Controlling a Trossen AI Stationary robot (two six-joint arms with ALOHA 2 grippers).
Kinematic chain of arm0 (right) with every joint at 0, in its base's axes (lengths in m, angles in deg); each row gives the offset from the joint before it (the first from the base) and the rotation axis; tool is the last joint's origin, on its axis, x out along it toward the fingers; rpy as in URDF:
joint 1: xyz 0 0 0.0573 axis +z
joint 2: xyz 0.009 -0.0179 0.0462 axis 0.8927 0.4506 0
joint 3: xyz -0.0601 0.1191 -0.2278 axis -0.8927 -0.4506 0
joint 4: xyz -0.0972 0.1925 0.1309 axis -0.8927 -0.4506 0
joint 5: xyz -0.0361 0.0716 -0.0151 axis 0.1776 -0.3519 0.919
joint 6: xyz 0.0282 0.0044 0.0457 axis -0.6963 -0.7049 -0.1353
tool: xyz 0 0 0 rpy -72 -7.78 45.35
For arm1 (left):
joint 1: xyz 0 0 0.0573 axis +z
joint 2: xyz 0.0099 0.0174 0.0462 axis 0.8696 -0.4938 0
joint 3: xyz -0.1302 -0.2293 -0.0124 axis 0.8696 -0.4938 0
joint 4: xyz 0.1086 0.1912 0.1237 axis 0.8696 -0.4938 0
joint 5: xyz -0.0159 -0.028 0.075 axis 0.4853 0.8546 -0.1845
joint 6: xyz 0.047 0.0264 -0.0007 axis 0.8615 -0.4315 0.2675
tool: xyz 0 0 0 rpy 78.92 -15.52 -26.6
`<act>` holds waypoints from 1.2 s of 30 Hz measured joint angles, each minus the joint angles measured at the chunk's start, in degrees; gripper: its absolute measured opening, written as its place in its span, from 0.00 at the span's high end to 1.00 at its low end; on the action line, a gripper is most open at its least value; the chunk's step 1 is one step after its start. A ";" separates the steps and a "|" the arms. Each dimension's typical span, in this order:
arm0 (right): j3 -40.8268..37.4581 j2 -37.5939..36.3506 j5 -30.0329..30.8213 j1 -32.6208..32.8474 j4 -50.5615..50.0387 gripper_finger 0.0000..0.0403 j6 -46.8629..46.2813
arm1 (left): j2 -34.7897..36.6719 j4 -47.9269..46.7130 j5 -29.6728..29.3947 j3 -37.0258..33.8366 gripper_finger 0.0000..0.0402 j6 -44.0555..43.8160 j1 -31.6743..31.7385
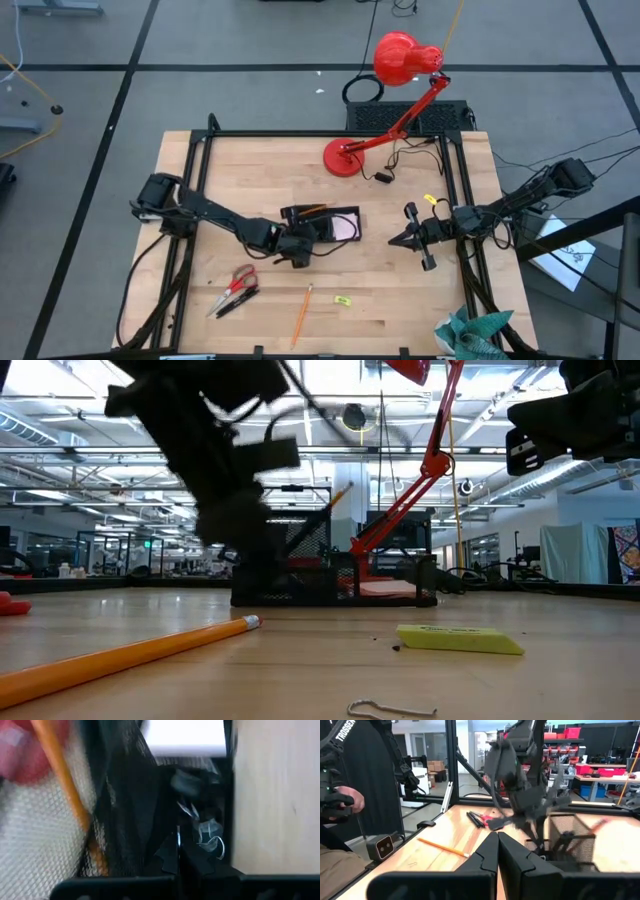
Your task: Pick and place office supplies into organizer
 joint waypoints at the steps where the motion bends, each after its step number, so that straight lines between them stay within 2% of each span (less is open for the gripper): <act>1: 0.00 -0.02 0.00 0.00 0.08 1.00 0.00 | -0.44 -0.45 0.70 -0.14 0.98 -0.04 0.07; 11: 0.00 0.00 -0.04 0.00 0.02 1.00 0.00 | -0.83 0.50 2.81 -0.08 0.98 0.06 0.19; 21: 0.00 0.00 -0.07 0.00 0.04 1.00 0.00 | -0.70 0.95 2.92 -0.02 0.75 0.52 0.17; 27: 0.00 0.00 -0.07 0.00 0.04 1.00 0.00 | -0.70 0.34 -0.35 0.54 0.70 5.18 -0.82; 31: 0.00 0.00 -0.07 0.01 0.01 1.00 0.00 | 1.21 0.74 -1.48 1.49 0.70 7.73 -1.65; 36: 0.00 -0.02 0.07 0.00 0.21 1.00 0.28 | 7.31 0.44 -1.71 1.55 0.70 10.18 -3.22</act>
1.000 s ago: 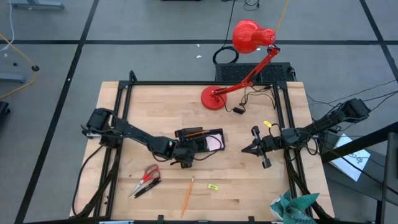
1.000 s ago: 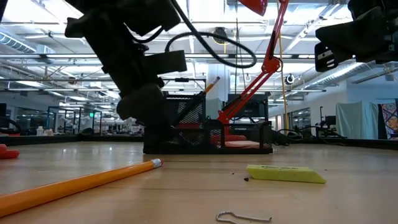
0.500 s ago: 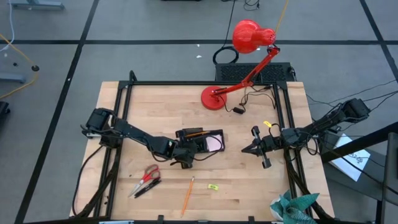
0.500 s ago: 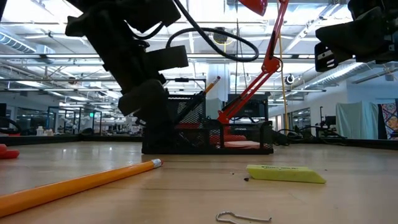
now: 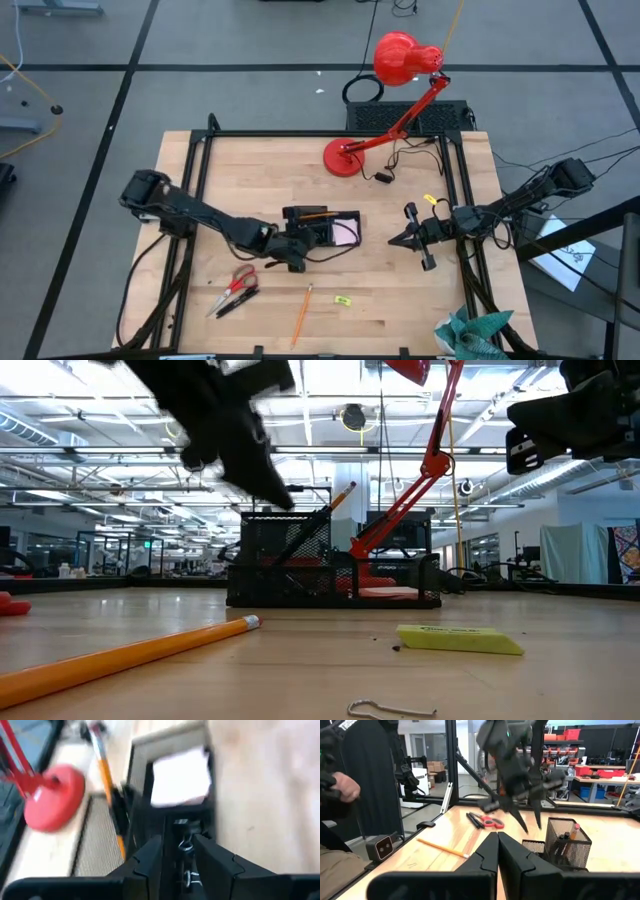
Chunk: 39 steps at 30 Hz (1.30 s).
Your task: Pick and place office supplies into organizer
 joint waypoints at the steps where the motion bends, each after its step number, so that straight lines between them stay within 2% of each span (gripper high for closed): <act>1: 0.00 0.00 0.00 0.00 0.10 1.00 0.25 | 1.76 -0.02 0.45 0.00 0.70 0.80 -0.82; 4: 0.00 0.01 0.03 0.00 0.02 1.00 1.84 | 6.89 1.67 0.61 0.00 0.73 4.02 -5.05; 8: 0.00 0.02 0.15 0.02 0.06 1.00 2.95 | 12.22 5.05 -1.70 -0.10 0.87 9.47 -13.17; 10: 0.00 0.02 1.30 0.04 0.72 1.00 2.93 | 13.96 9.56 -2.42 -1.16 0.96 12.59 -16.48; 13: 0.00 0.00 4.34 0.02 1.47 1.00 1.29 | 14.92 18.75 -2.88 -4.21 0.97 18.72 -19.35; 17: 0.00 0.00 4.44 0.02 2.02 1.00 1.49 | 15.29 34.08 -2.47 -10.69 0.98 27.32 -18.49; 20: 0.00 -0.01 4.42 0.02 3.50 1.00 2.83 | 17.25 41.66 -1.97 -15.77 0.99 28.09 -14.82; 24: 0.00 -0.73 4.38 0.02 4.97 1.00 3.71 | 25.67 49.11 -3.85 -24.54 0.99 28.82 -12.81; 30: 0.00 -2.32 4.37 0.02 1.98 1.00 2.78 | 40.59 57.95 -7.02 -39.67 1.00 29.16 -18.26; 33: 0.00 -2.30 4.46 0.00 1.98 1.00 2.77 | 42.15 63.76 -9.14 -45.99 1.00 27.46 -17.96; 35: 0.00 -2.30 4.46 0.00 2.38 1.00 3.72 | 42.14 67.80 -7.40 -48.66 1.00 26.57 -17.63; 39: 0.00 -2.32 4.44 0.00 1.09 1.00 4.24 | 41.08 68.90 -5.58 -50.07 1.00 23.47 -16.77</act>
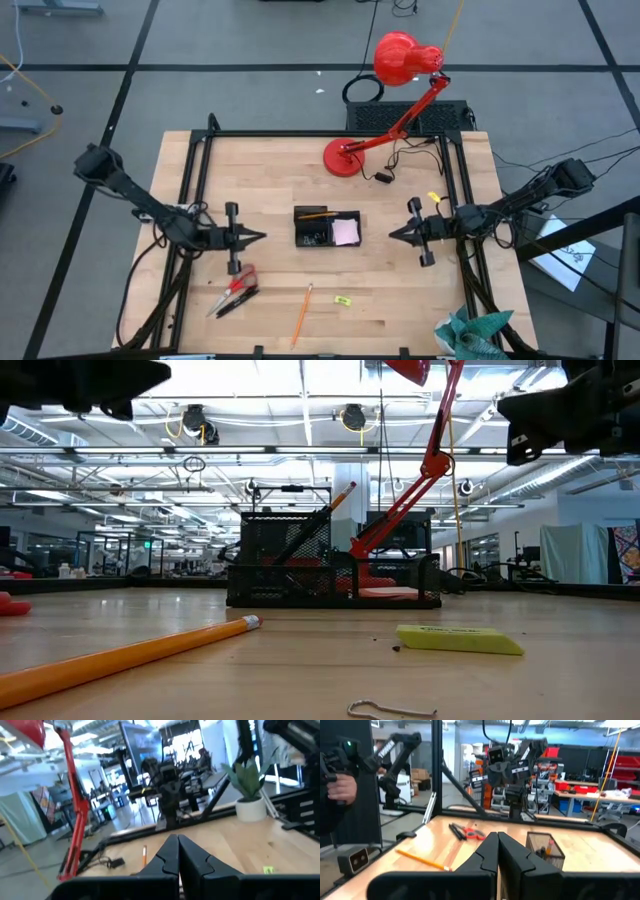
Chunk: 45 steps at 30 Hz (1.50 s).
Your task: Pick and place office supplies into organizer
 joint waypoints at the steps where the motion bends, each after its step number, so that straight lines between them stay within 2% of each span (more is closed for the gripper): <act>1: 0.00 0.02 0.00 0.00 -0.63 1.00 0.00 | -0.46 -0.19 0.09 0.01 1.00 -0.68 0.21; 8: 0.00 0.00 -0.04 0.00 1.76 1.00 5.54 | -5.11 0.17 7.49 0.22 1.00 -1.40 0.61; 19: 0.00 0.00 -0.02 0.11 1.65 1.00 5.86 | -6.75 0.68 7.21 0.26 0.95 -2.06 1.37; 29: 0.00 0.00 0.05 0.11 1.72 1.00 4.55 | -6.74 0.62 7.59 0.26 0.99 -3.33 3.19; 34: 0.00 0.00 0.02 0.11 1.72 1.00 4.55 | -6.74 0.50 7.64 0.26 0.94 -5.73 3.19; 41: 0.38 0.37 0.68 0.11 1.57 1.00 3.03 | -6.74 0.47 7.62 0.26 0.91 -2.71 3.41; 45: 3.46 3.06 3.32 0.67 -6.14 1.00 0.46 | -6.74 0.47 7.62 0.28 0.92 -1.60 4.71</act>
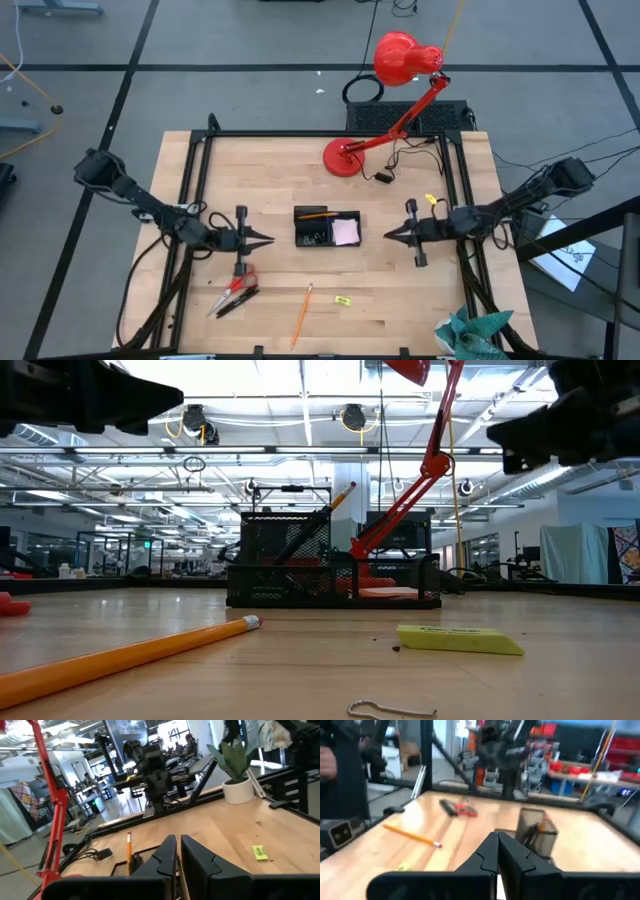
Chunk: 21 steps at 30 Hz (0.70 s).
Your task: Pick and place office supplies into organizer
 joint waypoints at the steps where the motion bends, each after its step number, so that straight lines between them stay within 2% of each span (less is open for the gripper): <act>1: 1.29 1.25 0.19 0.32 -1.15 1.00 -0.52 | 0.00 0.00 -0.01 0.00 0.92 -0.15 0.47; 6: 8.68 10.12 2.87 2.32 -3.81 0.99 -1.80 | 0.00 0.07 -0.02 0.02 0.95 -0.24 3.07; 13: 20.53 23.22 4.58 5.20 -6.92 0.90 -1.92 | 0.00 0.02 -0.02 0.02 0.99 -3.41 5.52; 17: 26.08 28.81 7.25 7.25 -8.98 0.86 -2.22 | 0.00 -0.06 -0.02 0.02 0.96 -3.90 5.83; 21: 30.30 33.15 7.37 8.99 -10.70 0.84 -5.25 | 0.00 -0.51 -0.02 0.02 0.91 -4.07 5.81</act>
